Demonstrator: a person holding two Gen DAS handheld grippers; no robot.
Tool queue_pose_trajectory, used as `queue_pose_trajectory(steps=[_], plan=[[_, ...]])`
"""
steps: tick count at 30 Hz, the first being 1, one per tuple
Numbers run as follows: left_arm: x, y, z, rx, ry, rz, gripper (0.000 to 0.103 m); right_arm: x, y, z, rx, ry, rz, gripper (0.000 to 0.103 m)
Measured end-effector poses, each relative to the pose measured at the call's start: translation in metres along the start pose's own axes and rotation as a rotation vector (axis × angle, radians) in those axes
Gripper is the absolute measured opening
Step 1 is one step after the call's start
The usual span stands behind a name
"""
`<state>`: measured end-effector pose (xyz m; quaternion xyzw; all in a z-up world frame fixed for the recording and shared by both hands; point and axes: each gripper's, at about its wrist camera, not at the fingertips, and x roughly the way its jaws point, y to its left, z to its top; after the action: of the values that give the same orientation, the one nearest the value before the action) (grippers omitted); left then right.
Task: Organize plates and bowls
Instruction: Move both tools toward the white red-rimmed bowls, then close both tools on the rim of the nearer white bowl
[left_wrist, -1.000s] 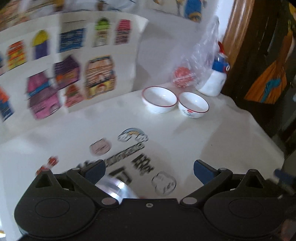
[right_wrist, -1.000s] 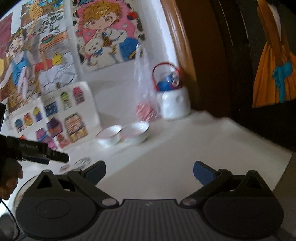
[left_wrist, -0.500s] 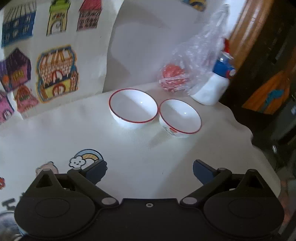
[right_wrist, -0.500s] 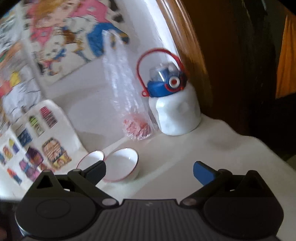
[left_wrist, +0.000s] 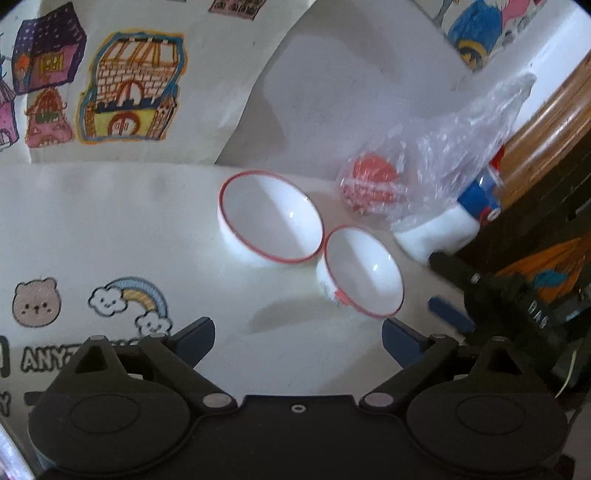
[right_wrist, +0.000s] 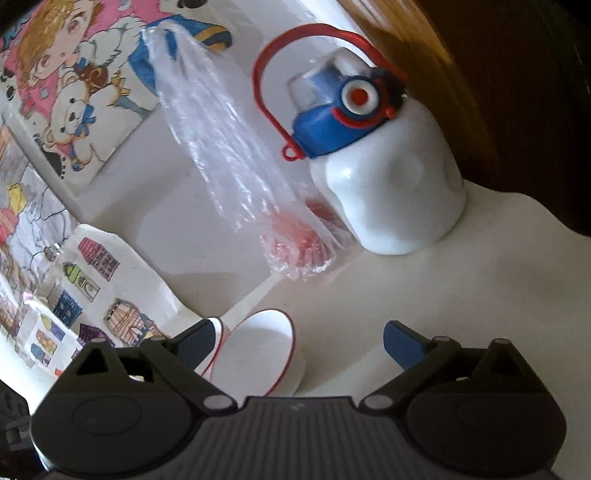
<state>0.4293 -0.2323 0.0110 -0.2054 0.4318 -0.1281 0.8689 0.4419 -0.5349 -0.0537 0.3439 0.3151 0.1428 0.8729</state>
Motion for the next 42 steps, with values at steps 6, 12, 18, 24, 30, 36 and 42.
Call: queue_pose_trajectory(steps=[6,12,18,24,30,36,42], plan=[[0.012,-0.009,0.002,-0.046,-0.034,0.009,0.100,0.000,-0.009,-0.002,0.051,-0.019,0.018,0.089],[0.024,-0.018,0.003,-0.095,-0.021,0.063,0.100,0.003,-0.007,-0.003,0.036,-0.018,-0.001,0.069],[0.031,-0.025,0.006,-0.096,-0.041,0.092,0.096,0.011,0.001,-0.007,-0.009,-0.007,-0.040,0.053],[0.038,-0.026,0.007,-0.127,-0.029,0.090,0.086,0.020,0.011,-0.013,-0.062,0.013,-0.083,0.043],[0.042,-0.029,0.008,-0.139,-0.017,0.074,0.070,0.023,0.018,-0.018,-0.089,0.008,-0.090,0.036],[0.044,-0.032,0.006,-0.181,0.018,0.042,0.056,0.025,0.019,-0.019,-0.092,0.006,-0.076,0.030],[0.049,-0.033,0.010,-0.204,-0.006,0.030,0.047,0.025,0.019,-0.019,-0.090,0.006,-0.054,0.024]])
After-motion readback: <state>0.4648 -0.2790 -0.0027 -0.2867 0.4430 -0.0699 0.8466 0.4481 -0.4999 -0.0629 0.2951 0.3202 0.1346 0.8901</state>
